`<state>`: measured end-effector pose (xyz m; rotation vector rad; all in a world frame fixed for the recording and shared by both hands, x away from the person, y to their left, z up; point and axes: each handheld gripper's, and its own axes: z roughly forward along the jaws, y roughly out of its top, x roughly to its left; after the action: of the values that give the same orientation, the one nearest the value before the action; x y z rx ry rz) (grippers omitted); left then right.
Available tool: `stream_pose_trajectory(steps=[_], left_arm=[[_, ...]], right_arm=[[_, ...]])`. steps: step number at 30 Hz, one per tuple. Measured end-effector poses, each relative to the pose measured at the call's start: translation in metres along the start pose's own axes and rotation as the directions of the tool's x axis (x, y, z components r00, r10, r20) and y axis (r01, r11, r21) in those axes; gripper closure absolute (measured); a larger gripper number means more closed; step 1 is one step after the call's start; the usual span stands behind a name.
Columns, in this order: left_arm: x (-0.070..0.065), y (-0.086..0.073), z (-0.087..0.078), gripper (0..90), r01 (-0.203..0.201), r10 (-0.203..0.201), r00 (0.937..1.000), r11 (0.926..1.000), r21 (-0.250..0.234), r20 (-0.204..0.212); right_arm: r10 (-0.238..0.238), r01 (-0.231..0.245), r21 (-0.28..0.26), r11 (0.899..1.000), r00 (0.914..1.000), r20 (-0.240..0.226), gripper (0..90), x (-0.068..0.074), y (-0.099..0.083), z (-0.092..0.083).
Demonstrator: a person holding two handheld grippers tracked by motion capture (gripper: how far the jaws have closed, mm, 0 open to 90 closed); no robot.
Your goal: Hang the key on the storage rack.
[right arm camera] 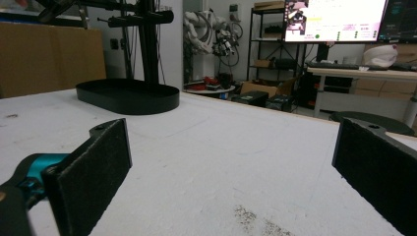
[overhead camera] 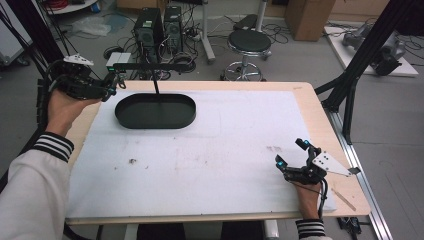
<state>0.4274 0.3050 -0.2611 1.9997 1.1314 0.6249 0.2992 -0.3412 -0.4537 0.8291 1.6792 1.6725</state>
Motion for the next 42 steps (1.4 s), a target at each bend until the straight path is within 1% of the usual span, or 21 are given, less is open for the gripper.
stream_pose_trajectory(steps=[3, 5, 8, 10, 11, 13, 16, 18, 20, 22, 24, 25, 27, 29, 31, 33, 36, 42], left_arm=[[0.004, 0.004, 0.001, 48.8, 0.013, -0.013, 0.9998, 0.9999, -0.003, -0.015], [0.007, 0.006, 0.002, 48.8, 0.021, -0.021, 0.9997, 0.9998, -0.007, -0.014], [0.007, 0.008, 0.004, 48.7, 0.030, -0.030, 0.9992, 0.9995, -0.015, -0.026], [0.008, 0.010, 0.006, 48.8, 0.027, -0.027, 0.9989, 0.9996, -0.011, -0.038], [0.009, 0.011, 0.006, 48.7, 0.019, -0.019, 0.9986, 0.9998, -0.002, -0.050], [0.011, 0.012, 0.007, 48.8, 0.030, -0.031, 0.9983, 0.9995, -0.008, -0.051], [0.013, 0.012, 0.010, 48.7, 0.042, -0.043, 0.9971, 0.9990, -0.011, -0.063], [0.014, 0.012, 0.012, 48.8, 0.044, -0.045, 0.9962, 0.9990, -0.012, -0.075], [0.014, 0.012, 0.013, 48.8, 0.045, -0.046, 0.9961, 0.9988, -0.016, -0.075], [0.012, 0.013, 0.013, 48.8, 0.033, -0.034, 0.9958, 0.9993, -0.019, -0.085], [0.012, 0.013, 0.014, 48.8, 0.034, -0.036, 0.9961, 0.9990, -0.028, -0.080], [0.011, 0.014, 0.014, 48.8, 0.031, -0.034, 0.9956, 0.9990, -0.033, -0.087], [0.011, 0.014, 0.015, 48.7, 0.034, -0.037, 0.9953, 0.9986, -0.041, -0.089], [0.012, 0.014, 0.015, 48.8, 0.034, -0.039, 0.9940, 0.9984, -0.045, -0.102], [0.013, 0.014, 0.016, 48.7, 0.044, -0.049, 0.9939, 0.9977, -0.052, -0.099], [0.013, 0.014, 0.017, 48.7, 0.039, -0.044, 0.9933, 0.9982, -0.047, -0.107], [0.014, 0.014, 0.018, 48.8, 0.042, -0.046, 0.9924, 0.9982, -0.043, -0.114], [0.014, 0.015, 0.019, 48.8, 0.045, -0.053, 0.9914, 0.9963, -0.074, -0.119]], right_arm=[[-0.007, 0.007, -0.002, 1.000, 1.0000, 0.002, 0.3, 0.000, 0.000, 0.000], [-0.006, 0.006, -0.004, 1.000, 1.0000, 0.002, 0.3, 0.000, 0.000, 0.000], [-0.006, 0.006, -0.004, 1.000, 1.0000, 0.001, 0.3, 0.000, 0.000, 0.000], [-0.004, 0.004, -0.005, 1.000, 1.0000, 0.002, 0.3, 0.000, 0.000, 0.000], [-0.005, 0.005, -0.005, 1.000, 1.0000, 0.003, 0.3, 0.000, 0.000, 0.000], [-0.005, 0.005, -0.004, 1.000, 1.0000, 0.002, 0.3, 0.000, 0.000, 0.000], [-0.006, 0.006, -0.004, 1.000, 1.0000, 0.001, 0.3, 0.000, 0.000, 0.000], [-0.003, 0.003, -0.004, 1.000, 1.0000, 0.002, 0.3, 0.000, 0.000, 0.000], [-0.002, 0.002, -0.004, 1.000, 1.0000, 0.002, 0.3, 0.000, 0.000, 0.000], [-0.003, 0.003, -0.003, 1.000, 1.0000, 0.002, 0.3, -0.001, 0.000, 0.000], [-0.002, 0.002, -0.003, 1.000, 1.0000, 0.003, 0.3, -0.001, 0.000, 0.000], [-0.003, 0.003, -0.003, 1.000, 1.0000, 0.001, 0.3, 0.000, 0.000, 0.000], [-0.002, 0.002, -0.004, 1.000, 1.0000, 0.002, 0.3, 0.000, 0.000, 0.000], [-0.002, 0.002, -0.005, 1.000, 1.0000, 0.001, 0.3, 0.000, 0.000, 0.000], [-0.005, 0.005, -0.003, 1.000, 1.0000, 0.002, 0.3, 0.000, 0.000, 0.000], [-0.001, 0.001, -0.004, 1.000, 1.0000, 0.001, 0.3, 0.000, 0.000, 0.000], [-0.003, 0.003, -0.003, 1.000, 1.0000, 0.001, 0.3, -0.001, 0.000, 0.000], [0.000, 0.000, 0.001, 1.000, 1.0000, 0.002, 0.3, 0.000, 0.000, 0.000]])
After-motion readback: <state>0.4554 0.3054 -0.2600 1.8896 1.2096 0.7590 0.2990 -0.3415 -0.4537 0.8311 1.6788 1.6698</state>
